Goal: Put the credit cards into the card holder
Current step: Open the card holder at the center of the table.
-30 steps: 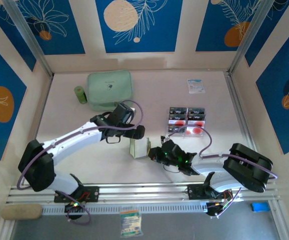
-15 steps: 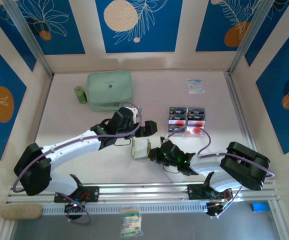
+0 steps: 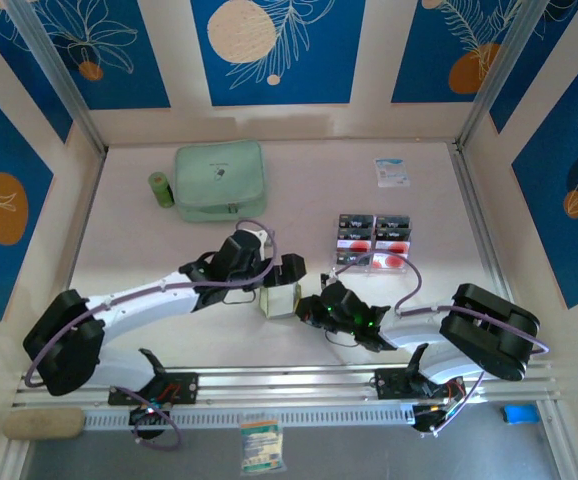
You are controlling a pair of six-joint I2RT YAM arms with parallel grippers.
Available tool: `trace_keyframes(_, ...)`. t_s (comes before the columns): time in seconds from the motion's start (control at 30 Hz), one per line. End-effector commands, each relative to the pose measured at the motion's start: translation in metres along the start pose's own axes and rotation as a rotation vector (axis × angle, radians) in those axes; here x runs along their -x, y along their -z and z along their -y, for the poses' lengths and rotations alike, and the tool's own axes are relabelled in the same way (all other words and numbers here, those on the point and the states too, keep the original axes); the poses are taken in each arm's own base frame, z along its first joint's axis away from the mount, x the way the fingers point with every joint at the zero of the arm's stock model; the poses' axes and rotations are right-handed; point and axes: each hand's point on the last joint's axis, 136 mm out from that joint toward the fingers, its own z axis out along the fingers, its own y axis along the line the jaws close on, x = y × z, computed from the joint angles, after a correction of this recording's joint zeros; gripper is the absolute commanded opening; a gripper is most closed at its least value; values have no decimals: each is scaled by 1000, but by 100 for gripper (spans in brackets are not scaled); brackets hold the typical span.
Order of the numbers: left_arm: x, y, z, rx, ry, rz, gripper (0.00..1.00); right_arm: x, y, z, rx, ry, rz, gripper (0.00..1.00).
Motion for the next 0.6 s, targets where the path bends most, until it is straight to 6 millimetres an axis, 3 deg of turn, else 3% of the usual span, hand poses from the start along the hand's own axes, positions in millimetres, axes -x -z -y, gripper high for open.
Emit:
trace_keyframes(0.0, 0, 8, -23, 72, -24, 24, 100, 5, -2, -3, -3, -14, 32, 0)
trace_keyframes(0.23, -4, 14, -54, 165, -65, 23, 100, 4, -3, 1, -16, -20, 29, 0)
trace_keyframes(0.5, -12, 8, -80, 259, -160, 1, 100, 5, -3, -1, -14, -2, 7, 1)
trace_keyframes(0.57, -12, 8, -84, 275, -181, -1, 100, 8, 1, -2, -14, 8, 3, 10)
